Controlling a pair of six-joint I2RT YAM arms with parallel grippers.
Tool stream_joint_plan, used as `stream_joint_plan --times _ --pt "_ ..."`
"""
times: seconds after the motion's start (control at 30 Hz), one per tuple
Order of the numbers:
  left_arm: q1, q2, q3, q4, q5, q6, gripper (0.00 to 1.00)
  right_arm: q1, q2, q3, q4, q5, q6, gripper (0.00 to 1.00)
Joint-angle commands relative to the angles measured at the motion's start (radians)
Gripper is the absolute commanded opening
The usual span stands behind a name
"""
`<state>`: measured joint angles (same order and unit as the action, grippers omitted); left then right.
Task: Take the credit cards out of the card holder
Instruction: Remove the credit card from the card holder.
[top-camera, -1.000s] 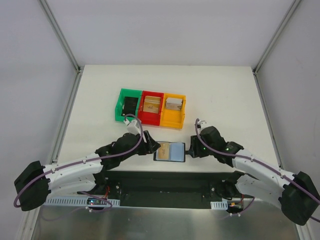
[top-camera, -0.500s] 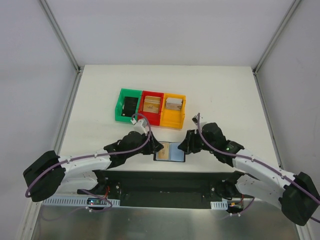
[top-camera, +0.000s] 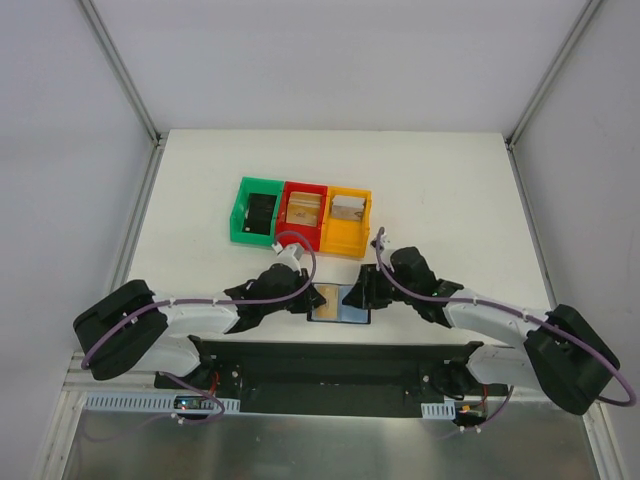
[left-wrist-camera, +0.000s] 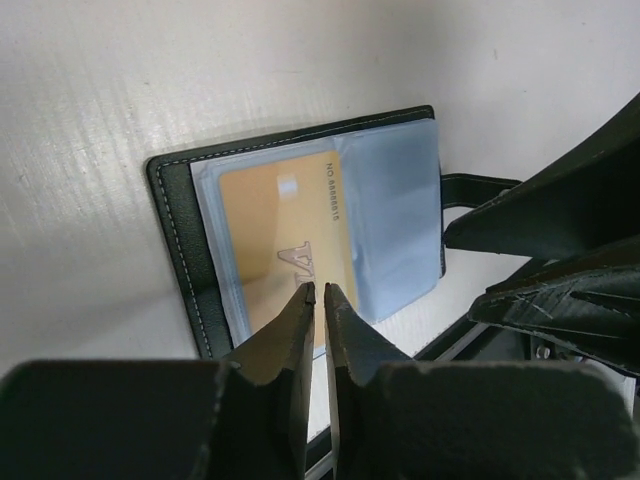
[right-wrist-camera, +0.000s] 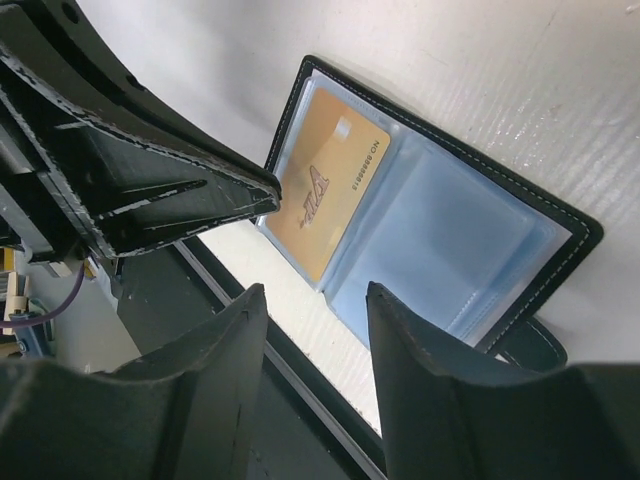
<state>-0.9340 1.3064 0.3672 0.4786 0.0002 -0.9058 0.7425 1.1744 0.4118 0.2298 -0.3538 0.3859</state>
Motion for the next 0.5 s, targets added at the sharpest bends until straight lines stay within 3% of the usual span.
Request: stream_joint_plan --times 0.0,0.47 --pt "0.011 0.016 0.003 0.019 -0.028 -0.010 0.06 0.011 0.042 0.035 0.106 -0.024 0.031 0.48" --pt "0.014 -0.001 -0.002 -0.092 -0.126 -0.010 0.03 0.021 0.174 0.070 0.175 -0.034 0.068 0.50"
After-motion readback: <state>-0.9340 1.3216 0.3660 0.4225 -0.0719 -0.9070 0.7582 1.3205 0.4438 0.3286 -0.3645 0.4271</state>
